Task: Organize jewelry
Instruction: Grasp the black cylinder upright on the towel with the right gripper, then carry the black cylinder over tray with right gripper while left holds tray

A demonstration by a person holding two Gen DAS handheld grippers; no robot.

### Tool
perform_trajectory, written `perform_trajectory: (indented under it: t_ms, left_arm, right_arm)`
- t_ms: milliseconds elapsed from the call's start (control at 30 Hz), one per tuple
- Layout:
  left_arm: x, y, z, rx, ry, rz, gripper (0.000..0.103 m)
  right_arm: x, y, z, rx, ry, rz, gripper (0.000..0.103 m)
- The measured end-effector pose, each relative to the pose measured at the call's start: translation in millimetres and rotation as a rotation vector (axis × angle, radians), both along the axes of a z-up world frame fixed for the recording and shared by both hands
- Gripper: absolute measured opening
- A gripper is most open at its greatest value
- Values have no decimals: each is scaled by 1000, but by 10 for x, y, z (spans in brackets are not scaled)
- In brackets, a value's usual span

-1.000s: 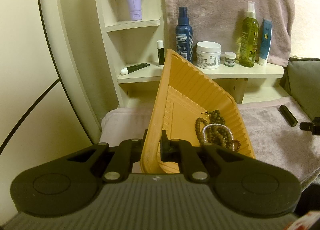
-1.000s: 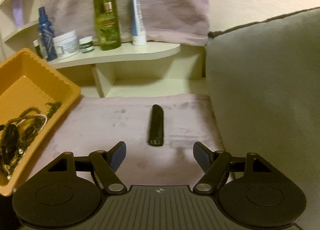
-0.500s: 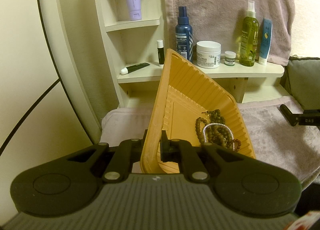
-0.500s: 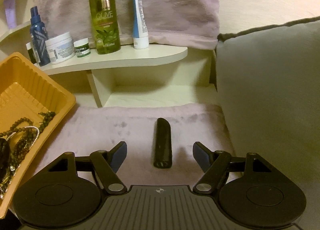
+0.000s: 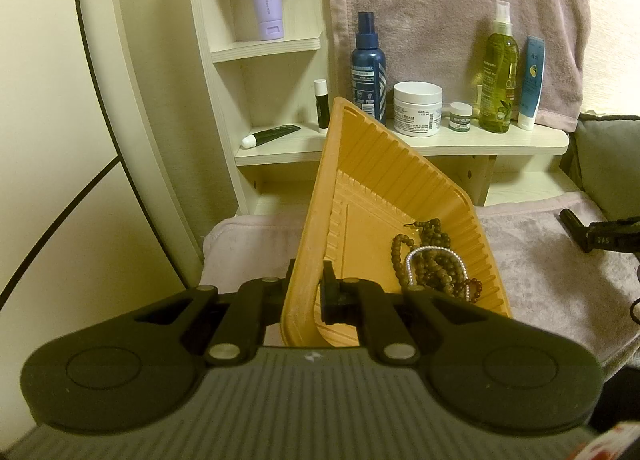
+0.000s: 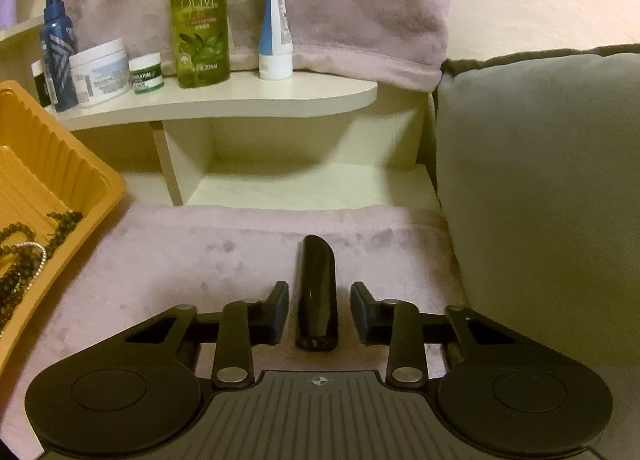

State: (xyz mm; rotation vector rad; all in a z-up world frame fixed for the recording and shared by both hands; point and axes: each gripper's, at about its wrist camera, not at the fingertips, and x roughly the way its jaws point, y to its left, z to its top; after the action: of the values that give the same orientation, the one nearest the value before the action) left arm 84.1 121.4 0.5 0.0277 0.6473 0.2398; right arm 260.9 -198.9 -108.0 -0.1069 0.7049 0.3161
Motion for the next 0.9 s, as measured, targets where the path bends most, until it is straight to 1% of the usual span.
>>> perform_trajectory:
  t_ms: [67, 200, 433, 633, 900]
  left_arm:
    - [0, 0, 0, 0, 0, 0, 7]
    - [1, 8, -5, 0, 1, -1, 7]
    - [2, 8, -5, 1, 1, -1, 7]
    - [2, 8, -5, 0, 1, -1, 7]
    - [2, 8, -3, 0, 1, -1, 7]
  right_arm:
    - [9, 2, -17, 1, 5, 4, 27]
    - [12, 24, -28, -4, 6, 12, 23]
    - [21, 29, -31, -2, 8, 13, 23]
    - [-28, 14, -7, 12, 9, -9, 22]
    - [-184, 4, 184, 49, -4, -3, 22]
